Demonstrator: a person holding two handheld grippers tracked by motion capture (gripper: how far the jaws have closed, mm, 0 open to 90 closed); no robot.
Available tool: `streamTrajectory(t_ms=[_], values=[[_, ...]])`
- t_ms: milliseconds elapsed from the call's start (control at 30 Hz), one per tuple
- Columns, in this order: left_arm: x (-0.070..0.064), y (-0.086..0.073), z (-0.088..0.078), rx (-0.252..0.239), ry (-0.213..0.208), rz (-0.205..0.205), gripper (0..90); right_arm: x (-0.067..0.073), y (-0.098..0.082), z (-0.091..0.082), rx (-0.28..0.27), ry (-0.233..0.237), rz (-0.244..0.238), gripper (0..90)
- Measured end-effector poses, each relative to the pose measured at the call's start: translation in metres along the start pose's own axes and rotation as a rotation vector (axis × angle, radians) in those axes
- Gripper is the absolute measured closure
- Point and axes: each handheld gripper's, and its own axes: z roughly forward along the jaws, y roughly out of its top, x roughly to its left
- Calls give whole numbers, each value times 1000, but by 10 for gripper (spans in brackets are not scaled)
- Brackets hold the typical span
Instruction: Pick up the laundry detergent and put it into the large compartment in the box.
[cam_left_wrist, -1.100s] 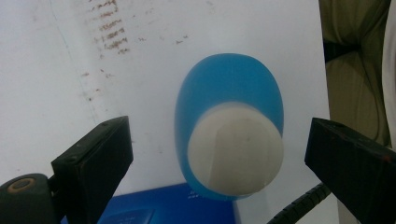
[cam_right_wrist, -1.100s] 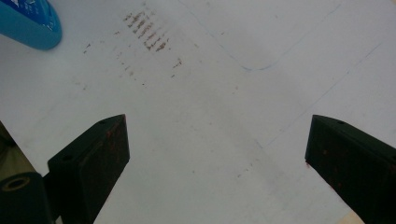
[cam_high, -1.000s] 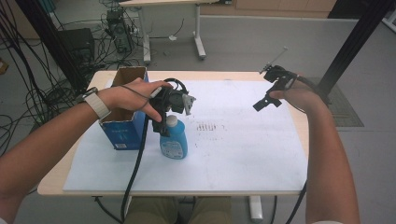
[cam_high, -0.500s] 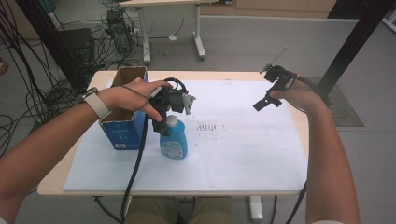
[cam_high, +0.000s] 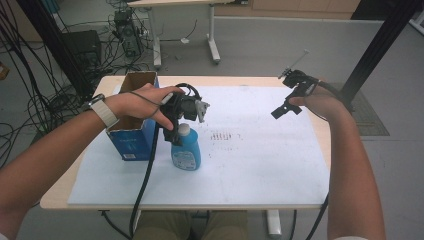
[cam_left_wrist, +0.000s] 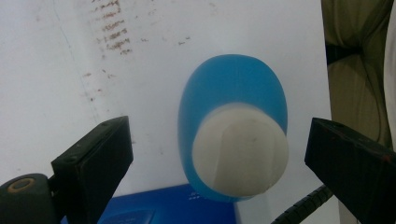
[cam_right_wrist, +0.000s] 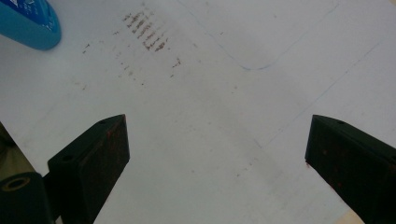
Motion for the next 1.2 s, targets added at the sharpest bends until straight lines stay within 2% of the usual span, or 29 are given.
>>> streamTrajectory(t_ms=[1200], values=[[-1, 2, 1, 2, 7, -3, 81, 0, 1, 1, 0, 2, -8, 63]])
